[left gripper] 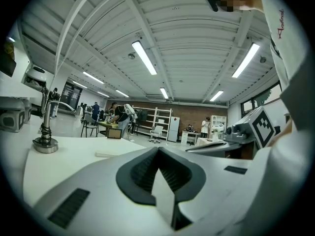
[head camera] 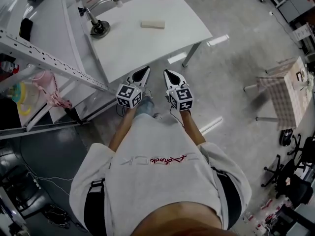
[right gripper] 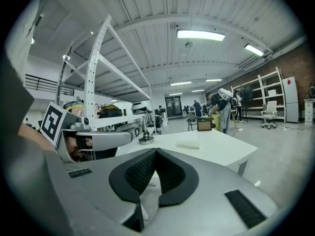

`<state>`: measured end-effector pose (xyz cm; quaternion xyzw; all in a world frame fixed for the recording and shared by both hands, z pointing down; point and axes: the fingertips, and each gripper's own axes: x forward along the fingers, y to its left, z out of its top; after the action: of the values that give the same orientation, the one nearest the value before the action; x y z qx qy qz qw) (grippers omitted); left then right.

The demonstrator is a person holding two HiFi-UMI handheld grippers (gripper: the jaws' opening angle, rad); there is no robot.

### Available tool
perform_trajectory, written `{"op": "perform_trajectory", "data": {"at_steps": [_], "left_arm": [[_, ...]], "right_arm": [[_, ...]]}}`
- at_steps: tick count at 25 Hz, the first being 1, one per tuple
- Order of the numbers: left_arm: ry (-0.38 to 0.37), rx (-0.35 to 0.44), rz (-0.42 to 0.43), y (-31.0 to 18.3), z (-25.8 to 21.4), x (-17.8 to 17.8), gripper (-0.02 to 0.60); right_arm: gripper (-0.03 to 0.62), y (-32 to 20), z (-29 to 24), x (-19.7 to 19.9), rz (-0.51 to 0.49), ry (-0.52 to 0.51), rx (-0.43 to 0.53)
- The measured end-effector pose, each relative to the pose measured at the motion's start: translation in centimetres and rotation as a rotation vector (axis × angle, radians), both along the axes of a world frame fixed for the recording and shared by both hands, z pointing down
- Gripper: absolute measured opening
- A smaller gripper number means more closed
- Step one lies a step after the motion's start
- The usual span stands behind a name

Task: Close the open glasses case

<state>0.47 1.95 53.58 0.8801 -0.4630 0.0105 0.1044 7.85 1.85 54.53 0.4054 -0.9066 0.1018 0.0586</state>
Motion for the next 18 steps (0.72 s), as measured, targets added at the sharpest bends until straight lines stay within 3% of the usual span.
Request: {"op": "perform_trajectory", "data": {"at_steps": [18], "left_arm": [[-0.004, 0.011, 0.006, 2.2, -0.4, 0.9, 0.026]], "right_arm": [[0.017, 2.1, -0.4, 0.5, -0.008, 0.009, 0.008]]}}
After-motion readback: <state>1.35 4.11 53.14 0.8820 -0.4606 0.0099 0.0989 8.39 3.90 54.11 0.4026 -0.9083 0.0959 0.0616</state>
